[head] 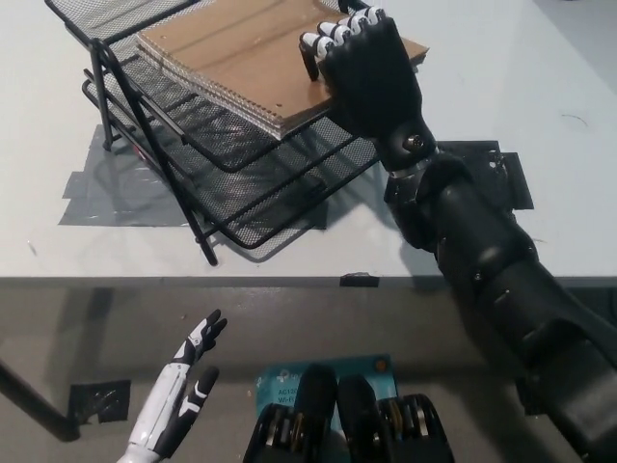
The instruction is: A person hands a notebook to the robot and the robot grabs it with its right hand and places it in the file tray kept in the centre of the desk infront of it.
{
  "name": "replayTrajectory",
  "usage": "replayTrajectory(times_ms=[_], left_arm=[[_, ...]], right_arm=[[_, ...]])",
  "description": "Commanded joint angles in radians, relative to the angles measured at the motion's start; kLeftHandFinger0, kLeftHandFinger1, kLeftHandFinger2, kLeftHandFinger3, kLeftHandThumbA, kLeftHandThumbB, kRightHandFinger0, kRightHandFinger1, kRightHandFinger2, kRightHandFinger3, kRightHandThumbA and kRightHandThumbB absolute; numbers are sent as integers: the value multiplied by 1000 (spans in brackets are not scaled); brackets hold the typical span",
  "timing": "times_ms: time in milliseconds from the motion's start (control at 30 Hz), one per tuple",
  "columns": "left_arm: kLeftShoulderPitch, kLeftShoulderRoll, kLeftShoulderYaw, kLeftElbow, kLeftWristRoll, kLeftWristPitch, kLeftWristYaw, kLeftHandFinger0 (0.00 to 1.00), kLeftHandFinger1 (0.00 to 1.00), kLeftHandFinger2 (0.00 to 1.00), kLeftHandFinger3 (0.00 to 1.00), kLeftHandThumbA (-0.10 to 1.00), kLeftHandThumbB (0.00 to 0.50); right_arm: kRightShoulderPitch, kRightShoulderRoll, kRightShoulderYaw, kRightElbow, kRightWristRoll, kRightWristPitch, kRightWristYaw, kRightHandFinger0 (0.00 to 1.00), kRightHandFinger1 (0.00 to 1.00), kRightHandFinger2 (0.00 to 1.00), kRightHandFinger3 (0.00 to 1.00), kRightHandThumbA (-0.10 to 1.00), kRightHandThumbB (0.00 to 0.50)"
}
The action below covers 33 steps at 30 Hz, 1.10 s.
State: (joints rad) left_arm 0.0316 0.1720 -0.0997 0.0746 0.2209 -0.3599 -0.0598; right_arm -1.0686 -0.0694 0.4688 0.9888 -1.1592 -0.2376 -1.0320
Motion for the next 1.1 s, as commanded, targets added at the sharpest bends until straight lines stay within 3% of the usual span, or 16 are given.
replayTrajectory(times_ms=[0,33,67,133,233,267,367,467,700,733,933,1067], left_arm=[[-11,3,0,-35,11,1,2,1000,1000,1000,1000,1000,289],[-12,3,-1,-37,13,6,1,1000,1000,1000,1000,1000,296],[-13,3,-2,-37,13,6,1,1000,1000,1000,1000,1000,295],[-16,4,-2,-38,11,5,0,1000,1000,1000,1000,1000,293],[-17,4,-2,-42,3,11,-4,1000,1000,1000,1000,1000,295],[-16,3,-2,-45,1,16,-6,1000,1000,1000,1000,1000,296],[-19,3,-3,-48,2,16,-5,1000,1000,1000,1000,1000,290],[-20,3,-3,-46,11,9,1,1000,1000,1000,1000,1000,282],[-25,9,-5,-45,9,2,-3,1000,1000,1000,1000,1000,277],[-26,8,-4,-44,10,-1,-1,1000,1000,1000,1000,1000,276],[-36,7,-3,-35,9,-8,2,1000,1000,1000,1000,1000,273],[-35,14,-7,-40,21,-10,-1,1000,1000,1000,1000,1000,262]], right_arm=[[-102,33,-14,-35,70,-6,-69,0,0,112,242,582,0],[-109,40,-15,-43,74,4,-59,0,0,105,104,652,0],[-116,46,-16,-46,76,8,-55,0,0,111,71,716,0],[-143,60,-11,-34,71,21,-77,0,0,99,23,740,0],[-168,72,-8,-27,73,19,-83,0,0,175,94,762,0],[-183,77,-8,-28,75,19,-75,0,0,216,185,741,0],[-215,83,-1,-6,71,24,-84,0,0,198,254,732,0],[-234,90,10,47,79,14,-86,0,0,194,242,729,0],[-224,101,38,158,99,-15,-111,0,0,164,226,557,0],[-217,104,47,174,96,-4,-112,0,0,172,268,553,0],[-201,113,78,232,100,19,-120,0,0,97,194,542,0],[-184,116,110,272,91,27,-115,0,0,105,248,531,0]])
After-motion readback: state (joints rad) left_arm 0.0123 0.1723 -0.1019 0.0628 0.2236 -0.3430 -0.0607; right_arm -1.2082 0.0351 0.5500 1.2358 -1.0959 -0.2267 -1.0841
